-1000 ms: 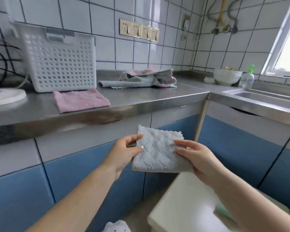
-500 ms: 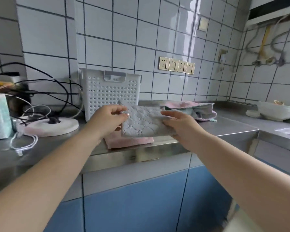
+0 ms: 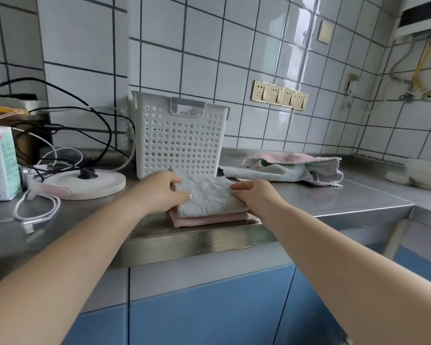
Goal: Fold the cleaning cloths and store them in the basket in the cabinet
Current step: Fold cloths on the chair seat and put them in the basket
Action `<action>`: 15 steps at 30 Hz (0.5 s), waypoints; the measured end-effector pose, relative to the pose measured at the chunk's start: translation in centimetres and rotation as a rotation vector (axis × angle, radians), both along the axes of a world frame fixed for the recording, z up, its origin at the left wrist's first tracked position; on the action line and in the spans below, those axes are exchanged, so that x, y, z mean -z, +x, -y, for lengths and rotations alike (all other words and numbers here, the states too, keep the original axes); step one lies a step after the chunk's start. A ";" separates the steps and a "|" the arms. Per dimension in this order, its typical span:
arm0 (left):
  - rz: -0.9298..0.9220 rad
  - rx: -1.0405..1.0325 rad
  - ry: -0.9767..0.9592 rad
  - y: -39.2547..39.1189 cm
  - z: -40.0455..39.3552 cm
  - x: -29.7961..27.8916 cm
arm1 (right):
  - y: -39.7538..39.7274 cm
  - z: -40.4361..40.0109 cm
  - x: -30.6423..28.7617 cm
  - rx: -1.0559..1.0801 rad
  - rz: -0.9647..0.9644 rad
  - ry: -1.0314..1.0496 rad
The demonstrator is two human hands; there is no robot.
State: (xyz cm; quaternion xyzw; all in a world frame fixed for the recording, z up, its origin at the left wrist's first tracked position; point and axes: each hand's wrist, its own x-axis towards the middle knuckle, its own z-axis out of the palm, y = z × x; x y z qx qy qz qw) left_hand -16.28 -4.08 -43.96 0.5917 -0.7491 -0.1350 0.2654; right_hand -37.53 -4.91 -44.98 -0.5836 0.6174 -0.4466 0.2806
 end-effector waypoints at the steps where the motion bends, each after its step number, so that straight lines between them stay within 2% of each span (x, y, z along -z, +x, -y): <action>1: 0.037 0.002 0.016 0.0 0.2 0.2 | 0.1 0.0 -0.1 0.005 -0.061 0.005; 4: 0.155 -0.012 0.029 -0.1 0.4 0.4 | 0.2 -0.3 -0.9 0.019 -0.236 0.037; 8: 0.271 -0.044 -0.088 -0.7 1.0 -0.6 | 1.3 -0.7 -3.0 0.008 -0.514 -0.096; 10: 0.333 0.046 -0.092 -1.9 1.4 -0.9 | 2.6 -0.4 -3.2 -0.095 -0.679 -0.137; 13: 0.403 0.128 -0.021 -3.5 2.0 -0.2 | 3.9 0.5 -2.2 -0.285 -0.925 -0.079; 15: 0.421 0.111 0.044 -3.4 2.5 0.5 | 3.5 0.6 -1.7 -0.329 -0.955 -0.014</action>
